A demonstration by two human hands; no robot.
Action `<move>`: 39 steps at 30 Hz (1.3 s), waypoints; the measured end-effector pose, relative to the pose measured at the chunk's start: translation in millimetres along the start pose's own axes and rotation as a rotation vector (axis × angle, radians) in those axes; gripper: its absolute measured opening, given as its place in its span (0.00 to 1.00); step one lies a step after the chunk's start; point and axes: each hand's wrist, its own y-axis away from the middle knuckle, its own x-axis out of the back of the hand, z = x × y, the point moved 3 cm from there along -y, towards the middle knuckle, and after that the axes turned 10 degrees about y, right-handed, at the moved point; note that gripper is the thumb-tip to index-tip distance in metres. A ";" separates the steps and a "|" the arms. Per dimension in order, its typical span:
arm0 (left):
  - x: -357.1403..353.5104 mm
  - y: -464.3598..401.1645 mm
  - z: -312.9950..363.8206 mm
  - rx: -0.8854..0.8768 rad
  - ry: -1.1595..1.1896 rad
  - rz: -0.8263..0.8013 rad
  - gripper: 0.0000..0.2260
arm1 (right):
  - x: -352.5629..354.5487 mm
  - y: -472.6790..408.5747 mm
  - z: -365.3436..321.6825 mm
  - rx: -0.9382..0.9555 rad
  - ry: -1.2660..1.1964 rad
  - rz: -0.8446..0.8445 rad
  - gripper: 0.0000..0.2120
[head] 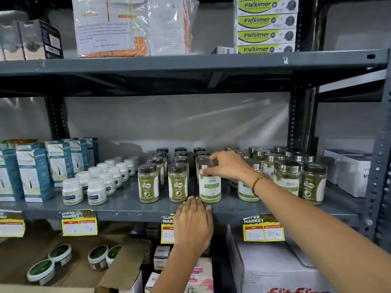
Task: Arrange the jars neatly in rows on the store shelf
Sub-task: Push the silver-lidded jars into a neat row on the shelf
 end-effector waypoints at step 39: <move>5.2 4.5 -1.5 -0.030 -0.027 -0.010 0.24 | 147.5 141.3 178.3 -0.496 0.192 -0.016 0.31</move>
